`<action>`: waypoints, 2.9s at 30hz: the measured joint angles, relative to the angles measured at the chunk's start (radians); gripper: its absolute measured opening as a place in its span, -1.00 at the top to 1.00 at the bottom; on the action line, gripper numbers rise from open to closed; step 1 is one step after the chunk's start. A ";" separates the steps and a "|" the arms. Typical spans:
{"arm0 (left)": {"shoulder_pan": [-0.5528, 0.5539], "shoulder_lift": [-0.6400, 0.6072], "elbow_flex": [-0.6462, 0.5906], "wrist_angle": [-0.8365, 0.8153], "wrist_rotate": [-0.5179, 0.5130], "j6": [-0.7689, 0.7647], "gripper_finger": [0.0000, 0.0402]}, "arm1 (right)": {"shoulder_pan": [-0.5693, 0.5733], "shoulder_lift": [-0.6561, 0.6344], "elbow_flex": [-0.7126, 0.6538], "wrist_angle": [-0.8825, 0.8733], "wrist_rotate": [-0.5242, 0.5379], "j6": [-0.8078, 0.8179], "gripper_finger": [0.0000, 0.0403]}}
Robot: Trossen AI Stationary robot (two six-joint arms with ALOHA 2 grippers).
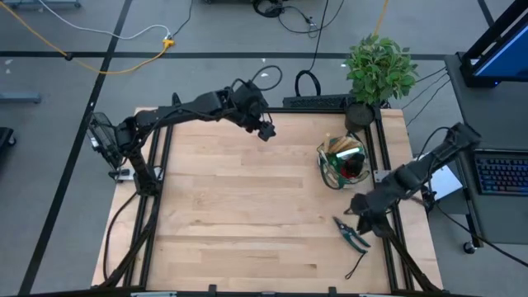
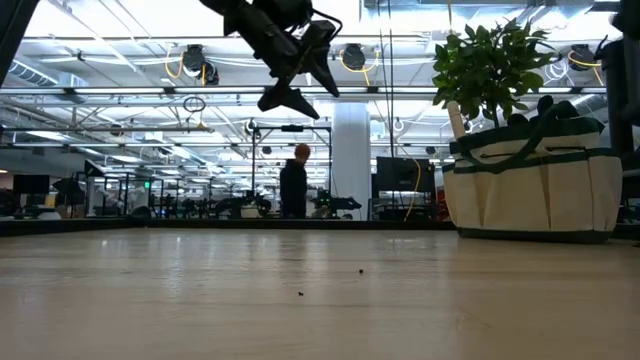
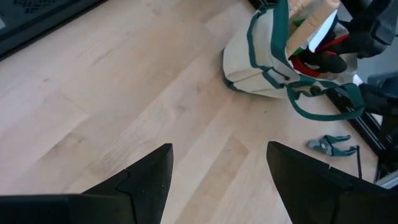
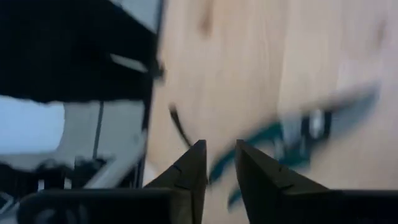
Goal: Pick & Place Garden tools in Gardening bag
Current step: Put the green shear scissors into the gardening bag
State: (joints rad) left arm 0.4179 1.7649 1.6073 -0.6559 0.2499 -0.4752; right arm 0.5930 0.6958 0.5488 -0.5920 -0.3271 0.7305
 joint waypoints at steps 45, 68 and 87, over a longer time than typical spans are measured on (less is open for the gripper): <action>-0.119 -0.415 -0.409 0.267 -0.095 0.236 0.25 | 0.174 0.120 0.000 -0.030 0.115 0.723 0.12; -0.212 -0.920 -0.808 0.403 -0.185 0.210 0.32 | 0.175 0.488 0.001 0.043 0.110 0.884 0.18; -0.243 -0.921 -0.808 0.366 -0.235 0.207 0.32 | 0.174 0.677 0.003 -0.019 0.086 0.986 0.62</action>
State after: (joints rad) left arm 0.1749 0.8440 0.7990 -0.2897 0.0151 -0.2680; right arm 0.7670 1.3730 0.5518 -0.6111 -0.2415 1.7164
